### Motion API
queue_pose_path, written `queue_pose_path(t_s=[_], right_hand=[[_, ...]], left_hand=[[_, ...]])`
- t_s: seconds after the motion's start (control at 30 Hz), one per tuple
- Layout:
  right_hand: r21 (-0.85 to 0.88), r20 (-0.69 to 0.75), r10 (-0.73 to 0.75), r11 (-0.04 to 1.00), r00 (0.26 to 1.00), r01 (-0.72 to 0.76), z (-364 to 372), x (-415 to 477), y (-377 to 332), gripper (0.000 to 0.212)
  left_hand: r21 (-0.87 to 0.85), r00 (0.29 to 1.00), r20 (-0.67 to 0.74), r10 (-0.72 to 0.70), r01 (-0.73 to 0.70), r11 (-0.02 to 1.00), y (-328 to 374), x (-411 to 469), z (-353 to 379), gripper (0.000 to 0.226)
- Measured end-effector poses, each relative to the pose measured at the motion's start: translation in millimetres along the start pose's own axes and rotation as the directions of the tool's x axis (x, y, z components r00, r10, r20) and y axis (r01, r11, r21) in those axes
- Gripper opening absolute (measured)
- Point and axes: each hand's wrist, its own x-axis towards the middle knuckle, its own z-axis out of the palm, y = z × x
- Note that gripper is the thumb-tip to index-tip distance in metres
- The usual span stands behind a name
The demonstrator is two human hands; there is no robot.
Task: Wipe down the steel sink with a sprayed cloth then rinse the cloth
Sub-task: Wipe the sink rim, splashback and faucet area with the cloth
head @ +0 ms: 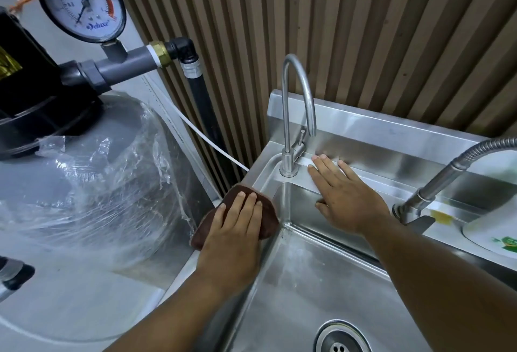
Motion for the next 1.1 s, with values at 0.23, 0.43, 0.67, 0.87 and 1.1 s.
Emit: queue_pose_path(t_s=[0.23,0.43,0.67,0.87,1.1], right_hand=[[0.002,-0.015,-0.004,1.0,1.0,0.004,-0.9,-0.2,-0.6,0.079],[0.0,-0.014,-0.004,1.0,1.0,0.004,0.2,-0.3,-0.2,0.08],[-0.011,-0.013,-0.013,1.0,1.0,0.013,-1.0,0.0,-1.1,0.082],[-0.012,-0.013,-0.015,1.0,1.0,0.015,-1.7,0.3,0.3,0.082],[0.002,-0.014,-0.027,1.0,1.0,0.028,-0.8,0.1,-0.1,0.081]], left_hand=[[-0.033,0.985,0.095,-0.142,0.146,0.989,31.9,84.5,-13.3,0.076],[-0.114,0.986,0.166,-0.01,0.03,0.993,3.8,119.3,-22.1,0.082],[-0.195,0.967,0.194,0.166,-0.128,0.972,-21.8,137.4,-27.1,0.093],[-0.065,0.99,0.127,0.068,-0.06,0.996,-3.9,78.9,-20.2,0.075],[-0.016,1.0,0.022,0.002,-0.001,1.0,-6.3,-39.6,-8.8,0.069]])
